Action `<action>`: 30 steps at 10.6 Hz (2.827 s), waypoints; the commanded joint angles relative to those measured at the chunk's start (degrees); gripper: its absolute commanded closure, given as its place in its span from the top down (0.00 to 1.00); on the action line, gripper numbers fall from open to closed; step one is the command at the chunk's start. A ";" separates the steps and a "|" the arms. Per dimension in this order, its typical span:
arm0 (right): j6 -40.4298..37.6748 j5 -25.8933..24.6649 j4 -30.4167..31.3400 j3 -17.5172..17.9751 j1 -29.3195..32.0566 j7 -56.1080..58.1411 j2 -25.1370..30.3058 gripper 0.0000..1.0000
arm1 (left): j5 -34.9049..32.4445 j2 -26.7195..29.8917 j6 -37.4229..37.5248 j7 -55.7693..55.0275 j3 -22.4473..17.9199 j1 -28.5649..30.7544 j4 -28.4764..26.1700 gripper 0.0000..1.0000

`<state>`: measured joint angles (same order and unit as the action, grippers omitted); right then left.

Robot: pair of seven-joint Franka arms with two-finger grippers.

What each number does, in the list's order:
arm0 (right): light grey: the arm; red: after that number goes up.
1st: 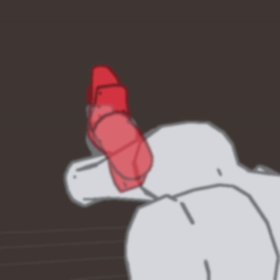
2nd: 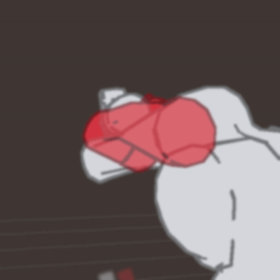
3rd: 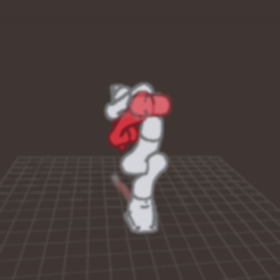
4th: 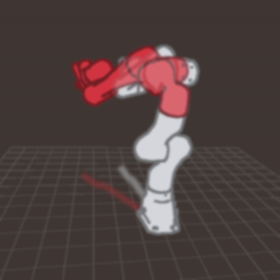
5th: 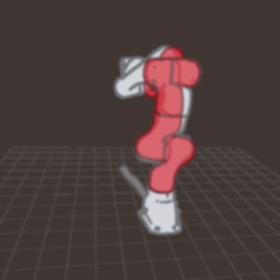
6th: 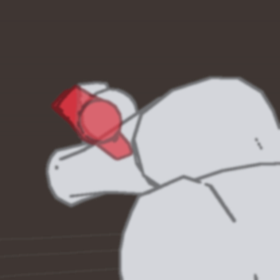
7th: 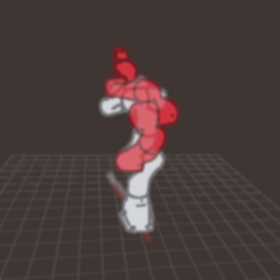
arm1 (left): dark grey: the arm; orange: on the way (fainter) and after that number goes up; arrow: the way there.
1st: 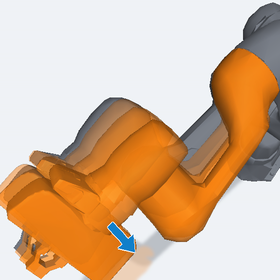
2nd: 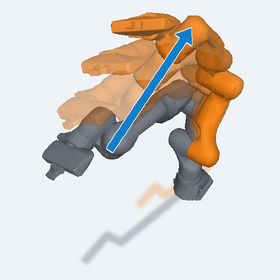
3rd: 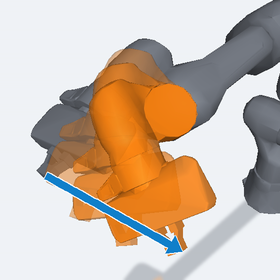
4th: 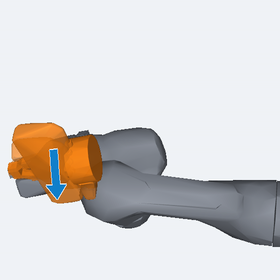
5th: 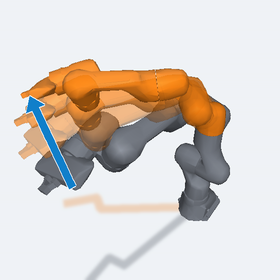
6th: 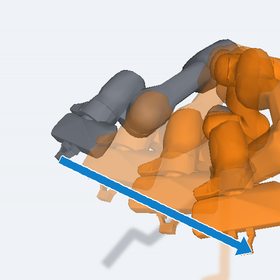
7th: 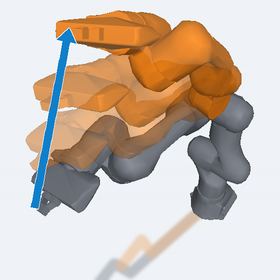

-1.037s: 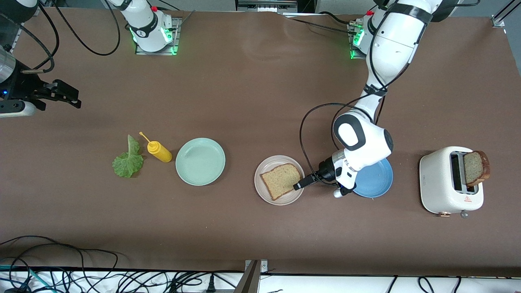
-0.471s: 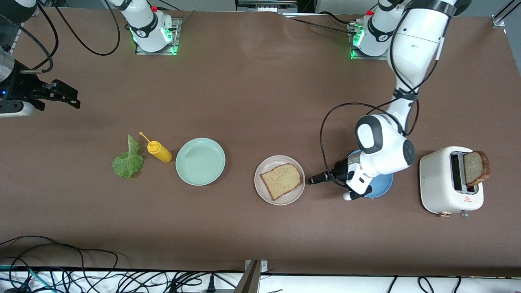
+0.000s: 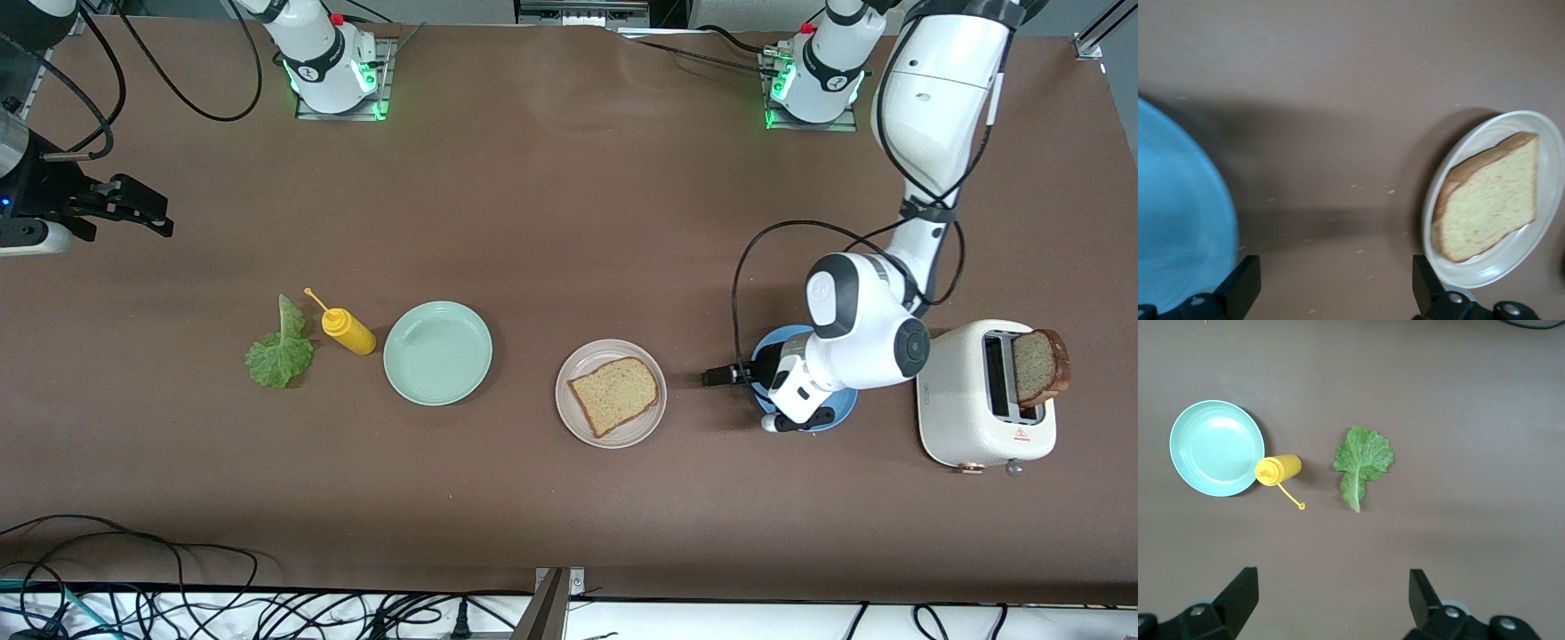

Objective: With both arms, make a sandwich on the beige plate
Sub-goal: 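Move the left gripper back toward the toaster, then lower the left gripper to the toaster while the right gripper reaches the lettuce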

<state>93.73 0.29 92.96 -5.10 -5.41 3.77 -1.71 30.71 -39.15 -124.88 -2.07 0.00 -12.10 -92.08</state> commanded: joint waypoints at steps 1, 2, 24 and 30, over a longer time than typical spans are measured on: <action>-0.30 0.68 -0.76 -0.87 0.14 -0.70 0.22 1.00 | -6.08 3.11 3.84 -0.83 0.18 1.63 -1.52 1.00; -0.30 0.68 -0.67 -0.79 0.05 -0.61 0.22 1.00 | -8.71 3.73 5.68 -0.83 0.18 1.99 -1.43 1.00; 0.75 0.59 -3.39 -1.49 -0.66 -0.52 -5.93 1.00 | -30.80 19.36 23.98 -0.74 -1.76 7.00 -2.47 1.00; 3.28 0.68 -2.79 -1.93 1.80 0.10 -11.10 1.00 | -29.83 25.96 23.54 -1.01 -1.49 7.00 -10.30 1.00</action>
<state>95.66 0.30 90.89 -7.01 -4.74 3.61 -9.22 1.06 -17.12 -100.75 -2.15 -1.97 -5.37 -98.21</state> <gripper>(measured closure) 0.000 0.000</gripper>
